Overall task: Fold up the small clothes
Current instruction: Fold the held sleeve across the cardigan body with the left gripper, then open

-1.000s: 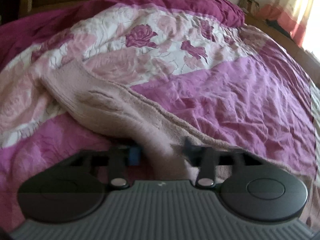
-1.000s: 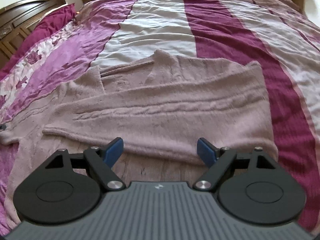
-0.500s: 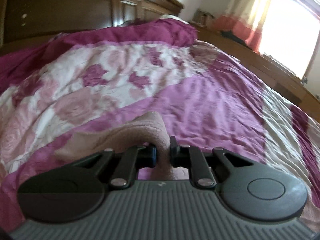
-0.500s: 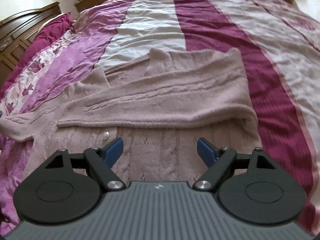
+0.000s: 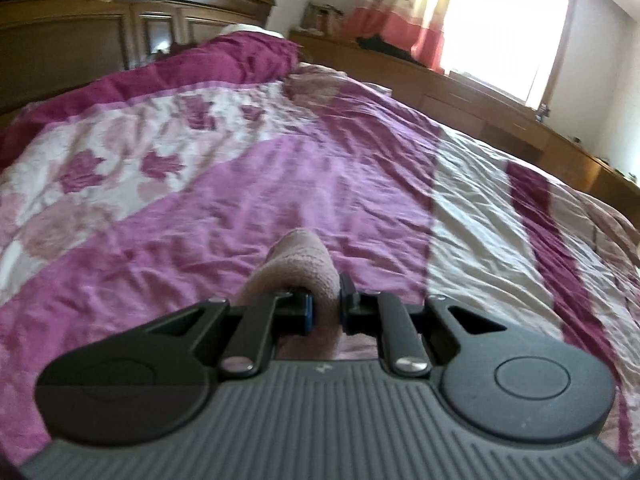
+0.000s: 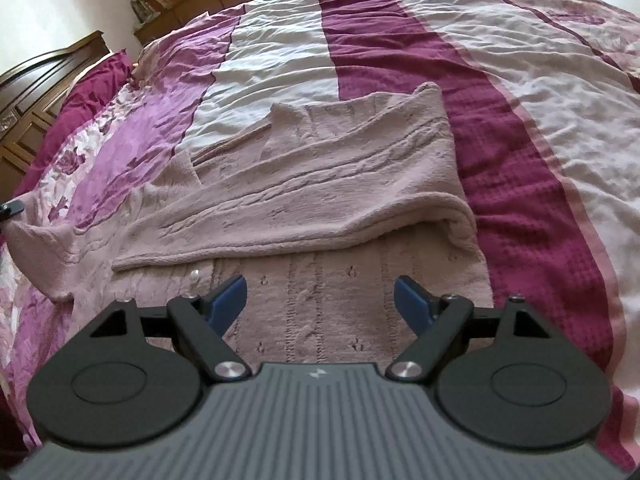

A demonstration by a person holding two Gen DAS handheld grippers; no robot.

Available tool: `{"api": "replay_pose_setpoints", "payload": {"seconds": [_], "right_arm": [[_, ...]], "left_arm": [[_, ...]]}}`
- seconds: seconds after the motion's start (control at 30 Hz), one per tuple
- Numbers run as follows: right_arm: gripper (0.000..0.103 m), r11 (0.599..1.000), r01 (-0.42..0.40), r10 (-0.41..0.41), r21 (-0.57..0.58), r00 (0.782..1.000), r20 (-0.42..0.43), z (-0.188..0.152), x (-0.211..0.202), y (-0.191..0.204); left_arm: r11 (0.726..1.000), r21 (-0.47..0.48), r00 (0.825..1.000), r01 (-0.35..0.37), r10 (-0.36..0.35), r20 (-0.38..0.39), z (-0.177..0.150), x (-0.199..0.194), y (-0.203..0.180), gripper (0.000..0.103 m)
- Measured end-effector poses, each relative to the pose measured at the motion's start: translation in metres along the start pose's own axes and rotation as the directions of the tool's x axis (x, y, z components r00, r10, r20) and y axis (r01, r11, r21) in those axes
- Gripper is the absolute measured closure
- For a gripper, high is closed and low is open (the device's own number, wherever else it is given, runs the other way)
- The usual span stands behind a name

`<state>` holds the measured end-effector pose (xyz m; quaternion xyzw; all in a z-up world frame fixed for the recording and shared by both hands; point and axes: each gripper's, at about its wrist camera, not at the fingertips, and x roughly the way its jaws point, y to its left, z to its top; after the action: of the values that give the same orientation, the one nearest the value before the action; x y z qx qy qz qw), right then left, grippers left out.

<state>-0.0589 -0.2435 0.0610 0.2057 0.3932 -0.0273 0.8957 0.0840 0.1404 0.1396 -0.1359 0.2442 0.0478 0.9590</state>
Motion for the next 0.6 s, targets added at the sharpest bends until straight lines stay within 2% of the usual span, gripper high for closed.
{"api": "replay_pose_setpoints", "payload": {"seconds": [0.3, 0.6], "right_arm": [[0.017, 1.000, -0.001, 0.001, 0.014, 1.000, -0.003, -0.002, 0.003, -0.003], [0.017, 1.000, 0.006, -0.006, 0.014, 1.000, -0.008, -0.004, 0.006, -0.004]], "left_arm": [[0.989, 0.104, 0.994, 0.102, -0.098, -0.042, -0.024, 0.002, -0.065, 0.089], [0.972, 0.147, 0.975, 0.186, -0.164, -0.148, -0.067, 0.014, -0.101, 0.089]]}}
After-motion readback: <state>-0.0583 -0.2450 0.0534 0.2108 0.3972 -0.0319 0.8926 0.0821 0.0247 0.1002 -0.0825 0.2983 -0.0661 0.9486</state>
